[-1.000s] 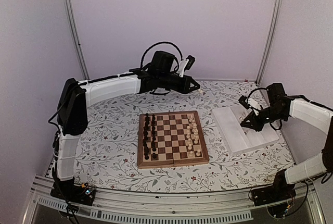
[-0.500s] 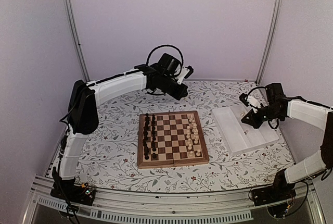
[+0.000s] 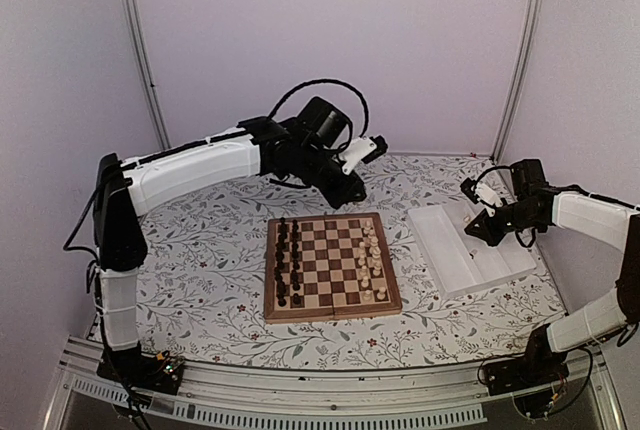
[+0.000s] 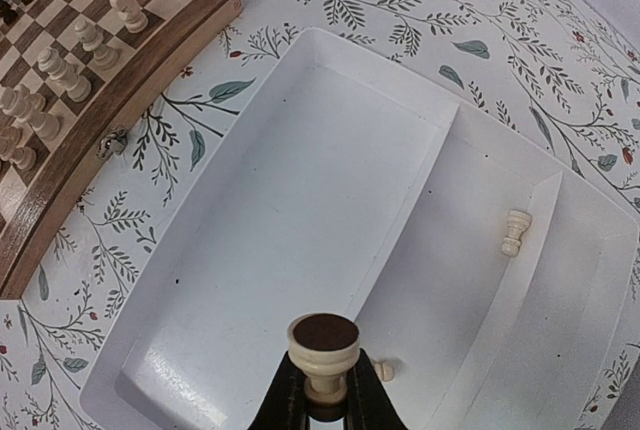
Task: Set up the chess pieces on the board
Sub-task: Place the chess piece on the chessboard.
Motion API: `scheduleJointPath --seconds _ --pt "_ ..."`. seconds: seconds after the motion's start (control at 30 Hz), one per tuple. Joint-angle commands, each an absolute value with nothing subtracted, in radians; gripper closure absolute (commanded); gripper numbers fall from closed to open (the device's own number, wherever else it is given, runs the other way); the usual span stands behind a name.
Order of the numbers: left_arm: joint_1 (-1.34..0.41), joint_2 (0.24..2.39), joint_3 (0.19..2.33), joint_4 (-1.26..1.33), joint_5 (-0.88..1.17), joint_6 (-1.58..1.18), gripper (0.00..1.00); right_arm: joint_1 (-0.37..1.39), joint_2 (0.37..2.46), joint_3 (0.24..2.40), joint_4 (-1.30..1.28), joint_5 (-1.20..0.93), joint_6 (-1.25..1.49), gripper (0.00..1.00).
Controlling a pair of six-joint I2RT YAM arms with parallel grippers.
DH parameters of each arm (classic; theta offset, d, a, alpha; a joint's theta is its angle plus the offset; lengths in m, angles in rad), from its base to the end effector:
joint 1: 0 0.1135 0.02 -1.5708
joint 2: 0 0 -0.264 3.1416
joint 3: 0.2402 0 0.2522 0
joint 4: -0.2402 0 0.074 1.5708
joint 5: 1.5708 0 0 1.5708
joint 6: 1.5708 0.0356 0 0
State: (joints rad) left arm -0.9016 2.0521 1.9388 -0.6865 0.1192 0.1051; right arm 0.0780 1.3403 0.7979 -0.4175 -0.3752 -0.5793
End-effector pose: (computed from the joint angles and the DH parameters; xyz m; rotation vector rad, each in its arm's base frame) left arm 0.2874 -0.3701 0.3010 1.2215 2.0965 -0.5152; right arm 0.2601 0.0334 0.2077 -0.9297 2.2718 0.2590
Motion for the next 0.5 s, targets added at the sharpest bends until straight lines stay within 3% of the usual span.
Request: scheduleJointPath --seconds 0.0,0.47 --pt "-0.978 2.03 1.92 -0.735 0.15 0.152 1.0 0.075 1.333 0.789 -0.397 -0.371 -0.574 0.97" --pt "-1.075 2.15 1.97 -0.753 0.154 0.151 1.0 0.074 1.324 0.785 -0.399 -0.372 -0.573 0.96"
